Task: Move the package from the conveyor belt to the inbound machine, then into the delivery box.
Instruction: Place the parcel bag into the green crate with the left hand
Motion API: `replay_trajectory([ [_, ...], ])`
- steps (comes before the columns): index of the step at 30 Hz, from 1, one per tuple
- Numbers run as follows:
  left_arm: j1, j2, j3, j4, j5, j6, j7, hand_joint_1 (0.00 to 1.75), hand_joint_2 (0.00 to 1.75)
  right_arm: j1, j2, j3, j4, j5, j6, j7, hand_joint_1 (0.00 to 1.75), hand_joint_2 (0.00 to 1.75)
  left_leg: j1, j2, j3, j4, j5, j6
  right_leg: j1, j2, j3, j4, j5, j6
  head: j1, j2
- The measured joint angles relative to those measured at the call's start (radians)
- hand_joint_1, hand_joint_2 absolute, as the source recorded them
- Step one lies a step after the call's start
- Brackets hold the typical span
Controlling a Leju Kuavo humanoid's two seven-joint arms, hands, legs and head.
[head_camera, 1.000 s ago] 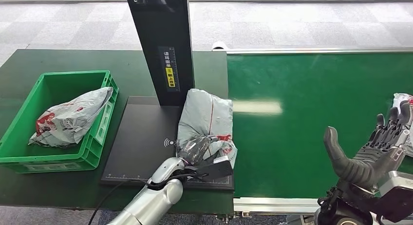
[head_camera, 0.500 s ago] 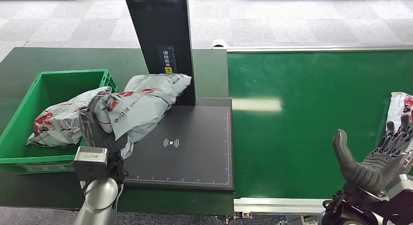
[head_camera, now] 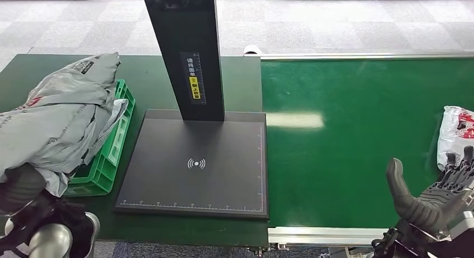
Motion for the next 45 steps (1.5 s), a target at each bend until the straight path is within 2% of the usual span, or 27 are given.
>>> replay_trajectory([
  [4, -0.12, 0.031, 0.084, 0.202, -0.046, -0.073, 0.105, 1.75, 1.75, 0.005, -0.003, 0.014, -0.001, -0.005, 0.012, 0.002, 0.0, 1.75, 0.0, 0.0, 0.001, 0.0, 0.002, 0.0, 0.0, -0.001, 0.001, 0.0, 0.003, -0.001, 0.0, 0.0],
  [7, -0.291, 0.073, 0.15, 0.478, -0.142, -0.069, 0.169, 1.75, 1.75, -0.015, -0.005, 0.027, 0.005, -0.003, 0.022, 0.016, 0.0, 1.75, 0.0, 0.001, 0.001, 0.0, 0.006, 0.0, 0.0, -0.001, 0.001, 0.0, 0.006, -0.002, 0.0, 0.0],
  [11, -0.489, 0.124, 0.214, 0.841, -0.257, -0.045, 0.2, 1.75, 1.75, -0.038, -0.006, 0.04, 0.014, 0.003, 0.022, 0.03, 0.0, 1.75, 0.001, 0.003, 0.001, 0.0, 0.007, -0.001, 0.001, 0.002, 0.0, 0.001, 0.009, -0.003, 0.0, 0.0],
  [13, -0.545, 0.137, 0.224, 0.966, -0.292, -0.038, 0.216, 1.75, 1.75, -0.042, -0.007, 0.045, 0.018, 0.004, 0.021, 0.034, 0.0, 1.75, 0.001, 0.003, 0.001, 0.0, 0.007, -0.001, 0.001, 0.002, 0.0, 0.001, 0.009, -0.003, 0.0, 0.0],
  [16, -0.592, 0.147, 0.23, 1.087, -0.306, -0.036, 0.224, 1.75, 1.75, -0.045, -0.008, 0.049, 0.021, 0.004, 0.019, 0.037, 0.0, 1.75, 0.001, 0.003, 0.001, 0.0, 0.007, -0.001, 0.001, 0.002, 0.0, 0.001, 0.008, -0.003, 0.0, 0.0],
  [23, -0.653, 0.16, 0.247, 1.254, -0.342, -0.032, 0.247, 1.75, 1.75, -0.043, -0.017, 0.057, 0.028, 0.006, 0.004, 0.038, 0.0, 1.75, 0.001, 0.003, 0.001, 0.0, 0.006, -0.001, 0.001, 0.001, 0.001, 0.001, 0.008, -0.003, 0.0, 0.0],
  [30, -0.682, 0.172, 0.267, 1.329, -0.342, -0.015, 0.232, 1.75, 1.75, -0.041, -0.028, 0.064, 0.038, -0.001, -0.006, 0.038, 0.0, 1.75, 0.001, 0.003, 0.003, 0.0, 0.007, -0.002, 0.001, 0.001, 0.002, 0.001, 0.008, -0.003, 0.0, 0.0],
  [34, -0.695, 0.182, 0.284, 1.354, -0.405, 0.03, 0.312, 1.74, 1.75, -0.049, -0.031, 0.066, 0.048, -0.005, -0.018, 0.038, 0.0, 1.75, 0.001, 0.003, 0.003, 0.0, 0.007, -0.002, 0.001, 0.002, 0.003, 0.002, 0.008, -0.003, 0.0, 0.0],
  [39, -0.699, 0.202, 0.396, 1.357, -0.657, 0.042, 0.45, 1.74, 1.75, -0.063, -0.036, 0.07, 0.067, -0.005, -0.034, 0.038, 0.0, 1.75, 0.001, 0.003, 0.004, 0.0, 0.007, -0.002, 0.002, 0.002, 0.002, 0.002, 0.008, -0.003, 0.0, 0.0],
  [45, -0.691, 0.232, 0.568, 1.346, -0.863, 0.043, 0.504, 1.69, 1.75, -0.064, -0.042, 0.071, 0.084, -0.012, -0.036, 0.036, 0.0, 1.75, 0.002, 0.004, 0.001, 0.0, 0.007, -0.002, 0.002, 0.003, 0.0, 0.003, 0.008, -0.004, 0.0, 0.0],
])
